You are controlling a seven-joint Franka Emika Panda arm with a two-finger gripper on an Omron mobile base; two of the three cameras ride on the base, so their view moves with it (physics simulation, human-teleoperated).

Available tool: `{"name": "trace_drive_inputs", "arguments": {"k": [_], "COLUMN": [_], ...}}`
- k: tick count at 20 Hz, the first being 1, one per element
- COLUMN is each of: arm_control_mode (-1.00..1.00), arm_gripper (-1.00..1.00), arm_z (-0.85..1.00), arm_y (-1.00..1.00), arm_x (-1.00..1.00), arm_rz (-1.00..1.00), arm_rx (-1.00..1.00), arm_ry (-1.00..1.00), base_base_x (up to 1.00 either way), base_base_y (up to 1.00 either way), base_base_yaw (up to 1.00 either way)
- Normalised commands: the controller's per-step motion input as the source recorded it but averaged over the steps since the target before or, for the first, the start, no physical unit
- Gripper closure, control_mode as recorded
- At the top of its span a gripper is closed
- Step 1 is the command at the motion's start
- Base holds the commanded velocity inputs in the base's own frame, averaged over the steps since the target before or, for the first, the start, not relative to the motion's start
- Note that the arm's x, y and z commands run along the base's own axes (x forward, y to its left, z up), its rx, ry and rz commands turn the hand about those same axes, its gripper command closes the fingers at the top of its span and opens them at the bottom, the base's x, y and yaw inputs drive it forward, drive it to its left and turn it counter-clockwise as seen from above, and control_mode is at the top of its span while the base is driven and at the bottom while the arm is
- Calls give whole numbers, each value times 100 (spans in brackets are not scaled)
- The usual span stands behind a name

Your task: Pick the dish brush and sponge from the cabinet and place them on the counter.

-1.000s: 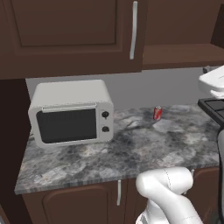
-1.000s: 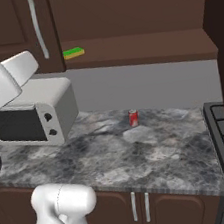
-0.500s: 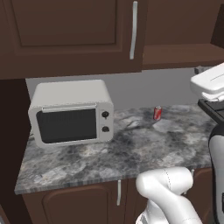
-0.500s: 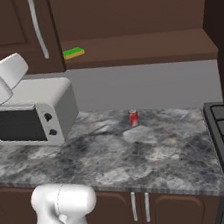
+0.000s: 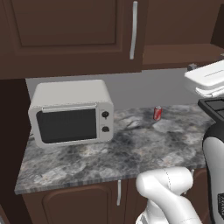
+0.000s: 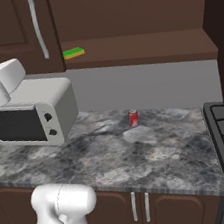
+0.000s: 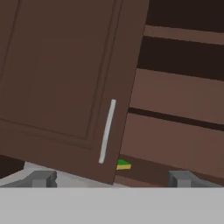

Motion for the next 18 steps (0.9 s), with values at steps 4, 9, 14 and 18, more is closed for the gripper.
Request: {"name": "trace_drive_inputs", "arguments": {"k": [4,9,14,18], "arm_control_mode": [-100,-100,-100,-100], "arm_gripper": [-100,-100,-100,-100], "arm_z": [0,0,-1,0], "arm_y": [10,8,13,17], "arm_x": [4,3,28,43], "arm_rz": [7,0,0,0], "arm_rx": [12,1,1,2], "arm_ry": [0,0,4,8], "base_base_x": [0,0,0,0], "base_base_y": [0,0,0,0], "base_base_yaw": [0,0,0,0]}}
